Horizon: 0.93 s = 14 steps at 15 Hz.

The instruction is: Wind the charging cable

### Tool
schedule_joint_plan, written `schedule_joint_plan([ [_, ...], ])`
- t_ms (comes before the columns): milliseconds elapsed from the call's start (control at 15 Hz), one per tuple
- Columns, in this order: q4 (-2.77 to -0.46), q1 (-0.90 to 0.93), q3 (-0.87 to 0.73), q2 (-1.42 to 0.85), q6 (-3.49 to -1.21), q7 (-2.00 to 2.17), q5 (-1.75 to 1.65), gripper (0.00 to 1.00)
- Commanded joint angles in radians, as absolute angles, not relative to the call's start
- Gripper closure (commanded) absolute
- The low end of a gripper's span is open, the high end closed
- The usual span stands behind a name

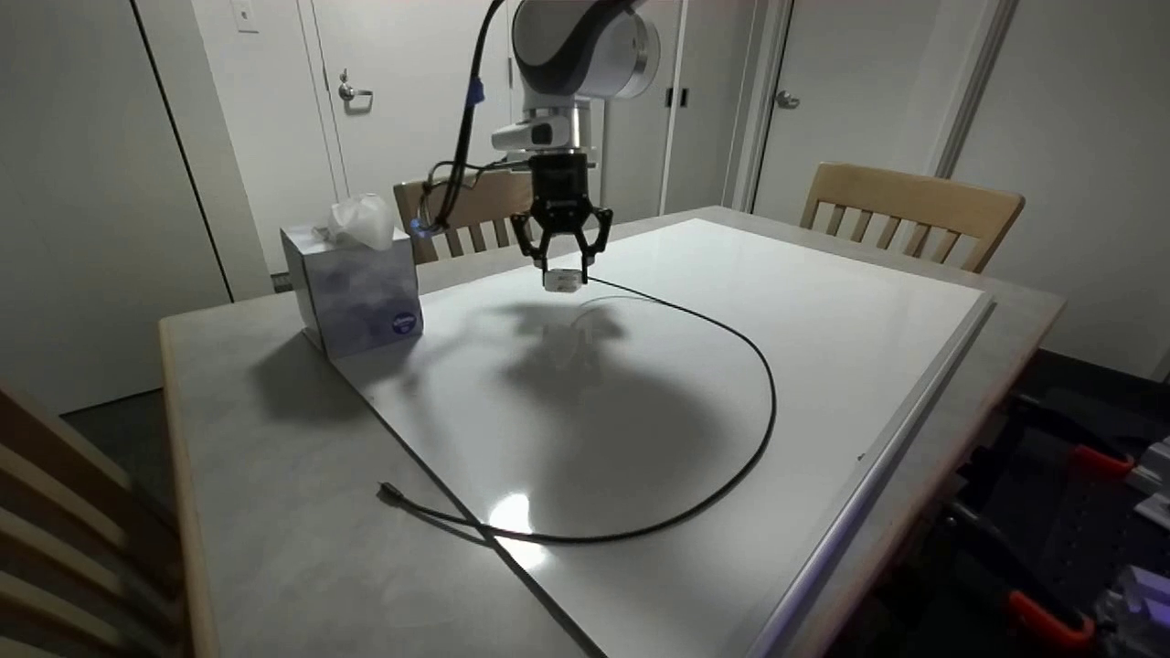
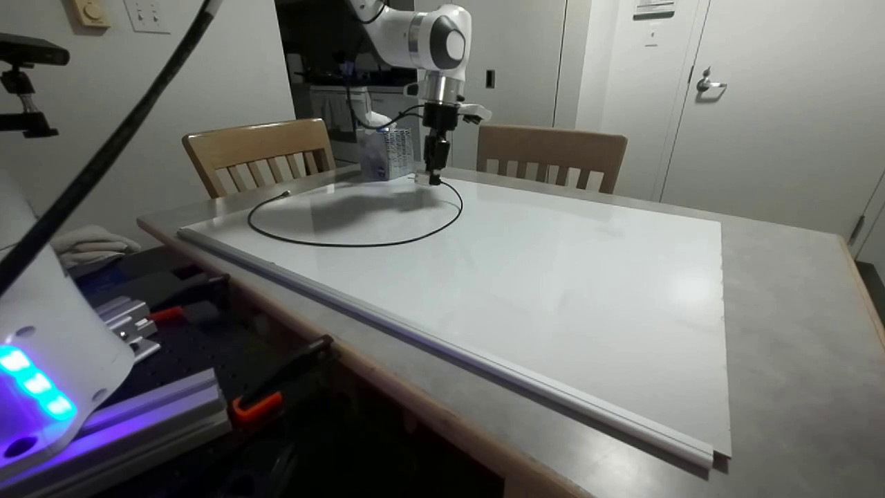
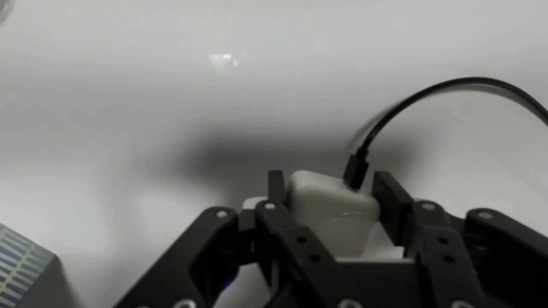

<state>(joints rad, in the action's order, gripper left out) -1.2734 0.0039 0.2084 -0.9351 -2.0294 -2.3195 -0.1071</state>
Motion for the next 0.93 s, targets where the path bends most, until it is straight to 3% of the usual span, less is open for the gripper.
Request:
schedule_joint_plan([
  [0,-1.174,0.065,0.203,-0.987,-1.929,-2.443,-0.149,0.72],
  [533,-1.157,0.145,0.187,-1.011,-1.876,-2.656,-0.245,0.72],
  [600,-1.168,0.082,0.304,-1.018,-1.870,-2.605,-0.350,0.72],
  [867,-1.170,0.057,0.369,-1.027,-1.867,-2.610,-0.468,0.72],
])
